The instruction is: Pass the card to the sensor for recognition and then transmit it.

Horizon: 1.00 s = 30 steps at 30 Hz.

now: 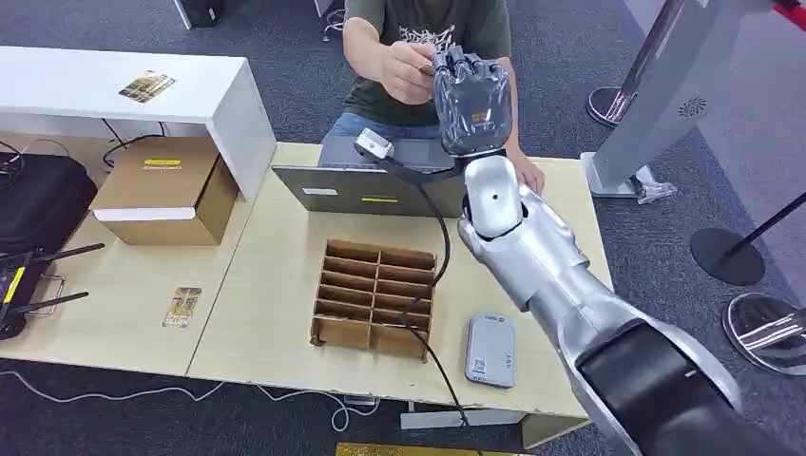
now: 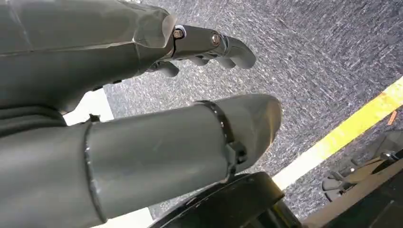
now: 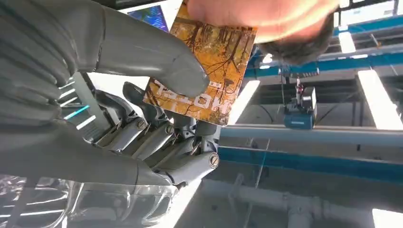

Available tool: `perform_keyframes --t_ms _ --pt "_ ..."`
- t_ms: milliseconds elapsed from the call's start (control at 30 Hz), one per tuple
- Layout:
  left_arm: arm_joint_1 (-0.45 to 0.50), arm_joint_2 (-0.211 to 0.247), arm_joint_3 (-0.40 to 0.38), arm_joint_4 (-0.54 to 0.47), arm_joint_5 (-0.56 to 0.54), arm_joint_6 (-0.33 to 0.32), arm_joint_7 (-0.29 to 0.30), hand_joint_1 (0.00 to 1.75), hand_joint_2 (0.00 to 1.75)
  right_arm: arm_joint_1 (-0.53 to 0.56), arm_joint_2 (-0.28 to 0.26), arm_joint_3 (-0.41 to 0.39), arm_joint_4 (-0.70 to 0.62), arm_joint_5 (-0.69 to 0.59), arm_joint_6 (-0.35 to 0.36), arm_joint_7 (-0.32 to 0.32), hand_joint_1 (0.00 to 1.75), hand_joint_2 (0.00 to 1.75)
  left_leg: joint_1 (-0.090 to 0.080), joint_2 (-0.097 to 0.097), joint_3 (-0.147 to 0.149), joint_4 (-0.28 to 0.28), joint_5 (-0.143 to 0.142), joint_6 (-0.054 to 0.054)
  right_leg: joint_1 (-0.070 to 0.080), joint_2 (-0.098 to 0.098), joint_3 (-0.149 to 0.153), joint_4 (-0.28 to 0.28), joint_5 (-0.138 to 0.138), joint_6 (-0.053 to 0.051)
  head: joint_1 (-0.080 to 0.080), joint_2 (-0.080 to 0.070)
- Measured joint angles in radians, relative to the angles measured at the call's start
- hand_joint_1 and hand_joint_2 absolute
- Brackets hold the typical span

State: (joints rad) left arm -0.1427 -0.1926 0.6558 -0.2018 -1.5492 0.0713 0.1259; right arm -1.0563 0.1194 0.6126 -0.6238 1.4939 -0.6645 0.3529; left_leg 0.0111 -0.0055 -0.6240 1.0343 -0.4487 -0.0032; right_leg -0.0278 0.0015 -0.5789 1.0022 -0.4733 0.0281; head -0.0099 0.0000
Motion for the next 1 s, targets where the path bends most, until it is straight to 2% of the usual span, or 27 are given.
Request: perform_keyframes --t_ms 200,733,767,800,1000 --pt "-0.001 -0.001 -0.005 0.000 0.000 -0.002 0.000 0.00 0.00 -0.026 0.012 0.002 0.066 0.000 0.000 0.001 1.75 1.75 0.000 0.000 0.000 0.000 0.000 0.000 0.000 0.000 0.000 0.000 0.000 0.000 0.000 0.000" --pt "-0.004 -0.001 -0.008 0.000 0.000 -0.004 0.006 0.00 0.00 -0.036 0.029 0.004 0.120 0.000 -0.002 0.007 1.75 1.75 0.000 0.000 0.000 0.000 0.000 0.000 0.000 0.000 0.000 0.000 0.000 0.000 0.000 0.000" --pt "-0.004 -0.001 -0.008 0.000 0.000 -0.006 0.006 0.00 0.00 -0.036 0.029 0.004 0.121 0.000 -0.002 0.008 0.35 1.75 0.000 0.000 0.000 0.000 0.000 0.000 0.000 0.000 0.000 0.000 0.000 0.000 0.000 0.000" --pt "-0.005 -0.001 -0.008 0.000 0.000 -0.006 0.006 0.00 0.00 -0.036 0.029 0.004 0.121 0.000 -0.001 0.010 0.00 1.75 0.000 0.000 0.000 0.000 0.000 0.000 0.000 0.000 0.000 0.000 0.000 0.000 0.000 0.000" --pt "-0.007 -0.001 -0.016 0.000 0.000 -0.006 0.008 0.00 0.00 -0.036 0.029 0.004 0.123 0.000 -0.002 0.010 0.00 1.75 0.000 0.000 0.000 0.000 0.000 0.000 0.000 0.000 0.000 0.000 0.000 0.000 0.000 0.000"
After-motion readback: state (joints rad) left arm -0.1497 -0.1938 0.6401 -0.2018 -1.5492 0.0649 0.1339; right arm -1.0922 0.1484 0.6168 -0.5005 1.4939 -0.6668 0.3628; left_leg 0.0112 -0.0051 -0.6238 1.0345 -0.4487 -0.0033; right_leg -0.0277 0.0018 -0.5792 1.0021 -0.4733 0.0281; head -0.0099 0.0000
